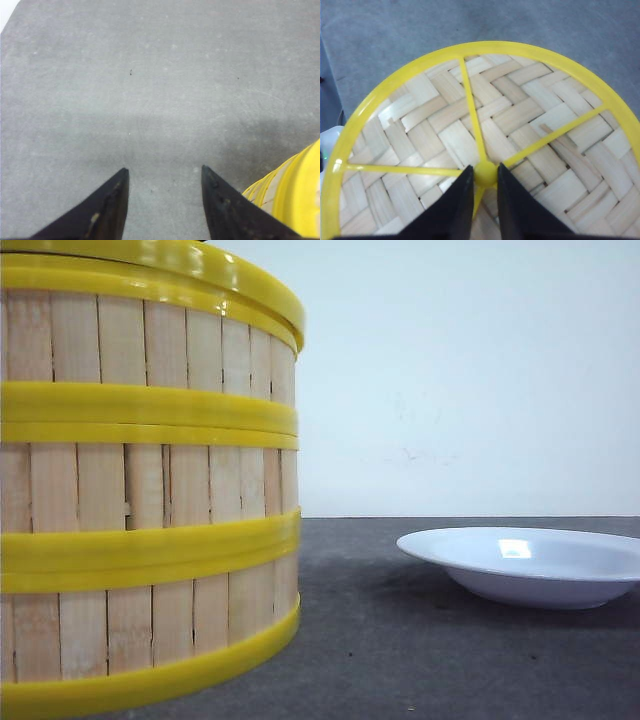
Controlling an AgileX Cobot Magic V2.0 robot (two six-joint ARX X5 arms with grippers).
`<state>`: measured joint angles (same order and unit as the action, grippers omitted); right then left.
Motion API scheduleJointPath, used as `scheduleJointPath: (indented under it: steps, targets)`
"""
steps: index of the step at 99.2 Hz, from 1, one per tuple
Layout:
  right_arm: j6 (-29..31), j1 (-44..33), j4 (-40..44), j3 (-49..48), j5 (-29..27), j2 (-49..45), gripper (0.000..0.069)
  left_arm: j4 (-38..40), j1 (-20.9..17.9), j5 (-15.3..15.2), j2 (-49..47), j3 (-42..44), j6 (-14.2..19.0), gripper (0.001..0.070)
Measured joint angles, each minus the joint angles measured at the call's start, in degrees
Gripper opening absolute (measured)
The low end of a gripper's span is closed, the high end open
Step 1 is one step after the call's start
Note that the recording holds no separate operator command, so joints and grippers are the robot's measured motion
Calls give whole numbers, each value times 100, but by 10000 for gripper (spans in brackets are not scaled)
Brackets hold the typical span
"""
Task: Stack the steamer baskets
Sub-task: 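Open the right gripper and lift it off the lid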
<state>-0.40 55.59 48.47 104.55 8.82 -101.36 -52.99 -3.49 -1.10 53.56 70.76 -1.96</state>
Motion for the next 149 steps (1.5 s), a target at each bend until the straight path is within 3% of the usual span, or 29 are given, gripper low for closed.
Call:
scheduleJointPath:
  steps: [109,117,133,149]
  targets:
    - [-87,20,199,190,11,-184,53,-57,0,0,0,0,0,267]
    - [-81,20,192,190,13,-188,112,-57,0,0,0,0,0,267]
    - [-61,28,105,190,13,-216,341,-55,2,0,0,0,0,267]
    - [-15,24,201,190,-103,-96,396,-55,2,2,0,0,0,267]
